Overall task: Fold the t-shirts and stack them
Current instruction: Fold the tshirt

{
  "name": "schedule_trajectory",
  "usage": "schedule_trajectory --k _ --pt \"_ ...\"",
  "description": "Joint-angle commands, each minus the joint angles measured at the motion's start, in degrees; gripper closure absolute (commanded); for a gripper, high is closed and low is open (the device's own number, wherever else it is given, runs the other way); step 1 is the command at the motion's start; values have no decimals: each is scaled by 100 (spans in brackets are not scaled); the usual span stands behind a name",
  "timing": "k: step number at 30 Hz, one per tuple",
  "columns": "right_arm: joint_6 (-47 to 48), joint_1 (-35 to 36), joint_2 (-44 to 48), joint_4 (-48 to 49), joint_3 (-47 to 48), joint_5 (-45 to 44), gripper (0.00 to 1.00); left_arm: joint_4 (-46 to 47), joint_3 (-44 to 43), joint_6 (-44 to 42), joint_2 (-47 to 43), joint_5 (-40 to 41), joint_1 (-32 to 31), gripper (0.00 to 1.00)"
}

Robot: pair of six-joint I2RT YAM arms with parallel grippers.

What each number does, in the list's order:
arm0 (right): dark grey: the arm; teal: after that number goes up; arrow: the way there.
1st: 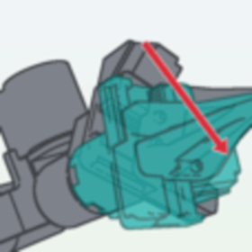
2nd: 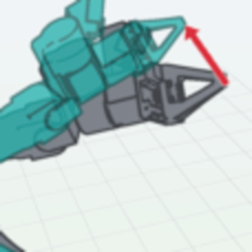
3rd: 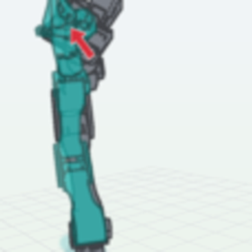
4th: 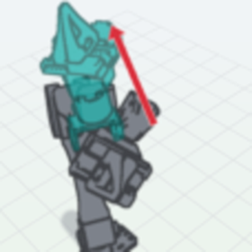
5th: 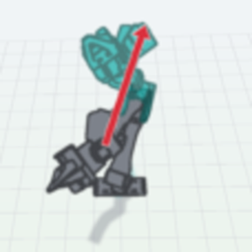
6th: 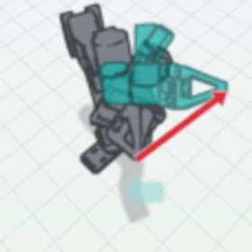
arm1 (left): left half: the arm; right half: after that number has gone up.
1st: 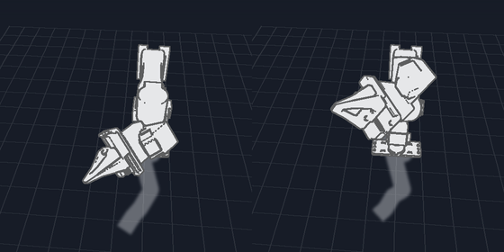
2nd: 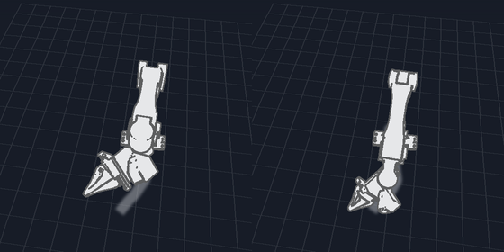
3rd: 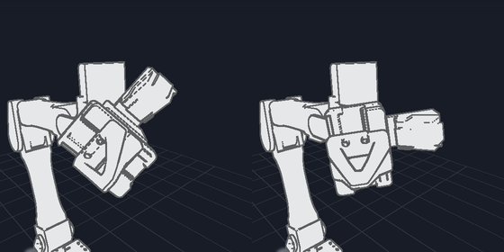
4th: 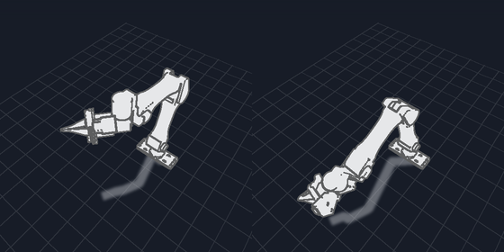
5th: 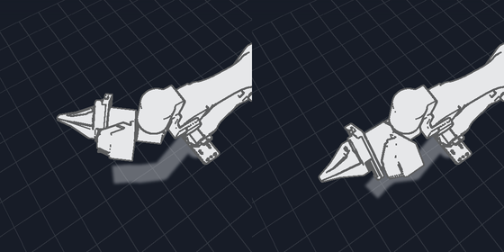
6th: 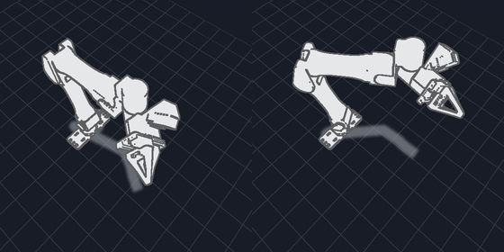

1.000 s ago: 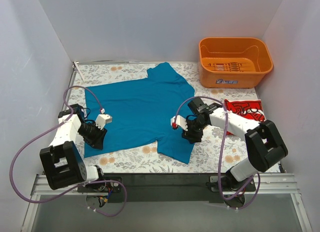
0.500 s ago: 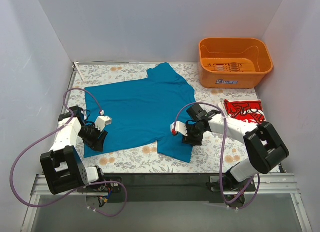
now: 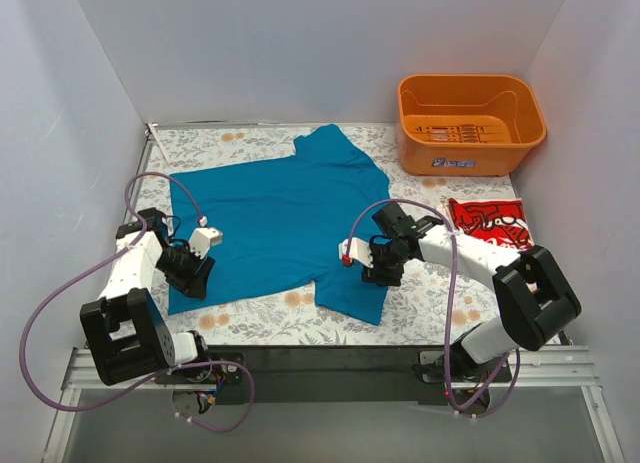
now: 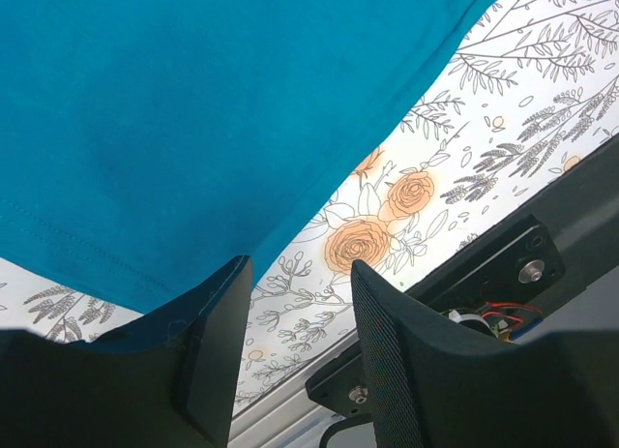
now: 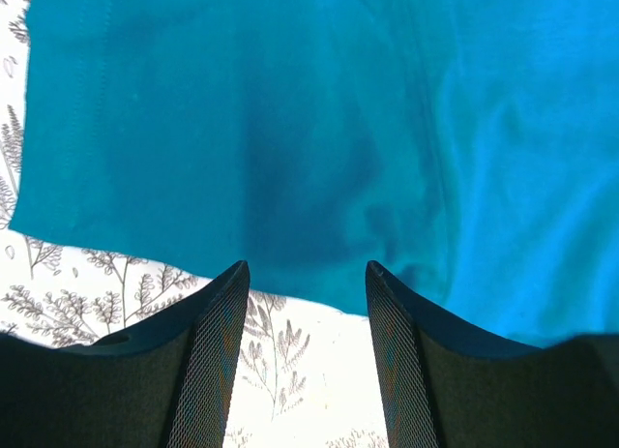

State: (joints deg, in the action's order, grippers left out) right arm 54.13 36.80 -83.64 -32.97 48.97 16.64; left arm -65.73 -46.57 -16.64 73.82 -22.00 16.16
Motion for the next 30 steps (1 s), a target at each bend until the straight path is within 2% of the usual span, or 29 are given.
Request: schedule_trajectory --k 1,6,7,9,10,13,21,30 --pt "62 29 -249 273 -10 58 42 87 -256 64 -26 -76 27 55" --pt "265 38 -399 475 -387 -47 47 8 -371 21 -43 -68 45 54" --pt "274 47 -399 511 -432 -56 58 -18 -362 -75 -87 -59 45 54" --pt "248 47 -417 511 -485 -65 69 17 -274 -198 -175 29 62 54" --pt "212 47 -399 494 -494 -65 79 43 -231 -268 -306 55 80 54" --pt "116 64 -329 458 -502 -30 98 -71 -55 -970 -482 117 97 60" --pt "-200 65 -373 380 -450 -47 99 -124 498 -2605 -817 599 133 67" --pt "-333 56 -425 300 -239 23 99 500 693 -2879 -307 1233 133 65"
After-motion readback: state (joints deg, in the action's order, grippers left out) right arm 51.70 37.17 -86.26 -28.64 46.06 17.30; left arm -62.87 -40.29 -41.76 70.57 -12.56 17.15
